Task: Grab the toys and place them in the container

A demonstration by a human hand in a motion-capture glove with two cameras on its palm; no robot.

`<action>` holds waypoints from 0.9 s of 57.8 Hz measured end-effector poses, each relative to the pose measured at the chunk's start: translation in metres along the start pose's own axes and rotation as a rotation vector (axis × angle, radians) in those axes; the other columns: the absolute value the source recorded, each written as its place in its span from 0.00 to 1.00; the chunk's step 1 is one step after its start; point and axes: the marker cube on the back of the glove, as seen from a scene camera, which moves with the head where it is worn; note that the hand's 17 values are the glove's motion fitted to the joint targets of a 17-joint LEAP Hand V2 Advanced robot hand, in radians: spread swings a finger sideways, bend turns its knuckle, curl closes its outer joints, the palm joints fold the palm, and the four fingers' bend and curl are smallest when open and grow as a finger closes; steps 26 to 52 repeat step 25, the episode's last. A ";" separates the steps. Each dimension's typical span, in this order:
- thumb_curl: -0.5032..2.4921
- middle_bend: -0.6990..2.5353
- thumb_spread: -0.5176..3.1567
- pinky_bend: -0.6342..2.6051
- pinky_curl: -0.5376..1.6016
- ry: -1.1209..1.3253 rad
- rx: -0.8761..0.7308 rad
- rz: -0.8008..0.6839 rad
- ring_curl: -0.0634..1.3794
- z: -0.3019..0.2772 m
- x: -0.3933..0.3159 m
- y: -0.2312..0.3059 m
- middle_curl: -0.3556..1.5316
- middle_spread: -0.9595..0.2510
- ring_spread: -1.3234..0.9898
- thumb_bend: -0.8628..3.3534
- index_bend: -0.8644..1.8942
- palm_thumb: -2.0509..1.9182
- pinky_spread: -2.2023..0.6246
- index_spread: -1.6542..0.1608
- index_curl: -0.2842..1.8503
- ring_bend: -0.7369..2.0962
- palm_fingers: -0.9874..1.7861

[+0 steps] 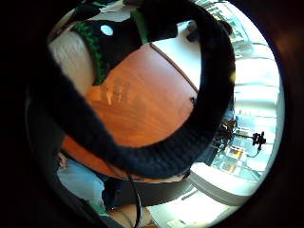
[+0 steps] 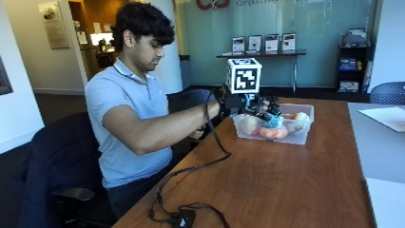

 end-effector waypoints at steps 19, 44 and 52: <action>0.25 0.27 0.55 0.56 0.37 -0.013 0.036 0.057 0.21 0.063 0.033 0.063 0.39 0.79 0.56 0.24 0.38 0.52 0.79 0.74 0.27 0.41 0.34; 0.25 0.27 0.55 0.56 0.36 -0.064 0.026 0.032 0.21 0.082 0.033 0.071 0.39 0.79 0.56 0.23 0.38 0.52 0.79 0.74 0.27 0.41 0.34; 0.25 0.27 0.55 0.56 0.36 -0.064 0.026 0.032 0.21 0.082 0.033 0.071 0.39 0.79 0.56 0.23 0.38 0.52 0.79 0.74 0.27 0.41 0.34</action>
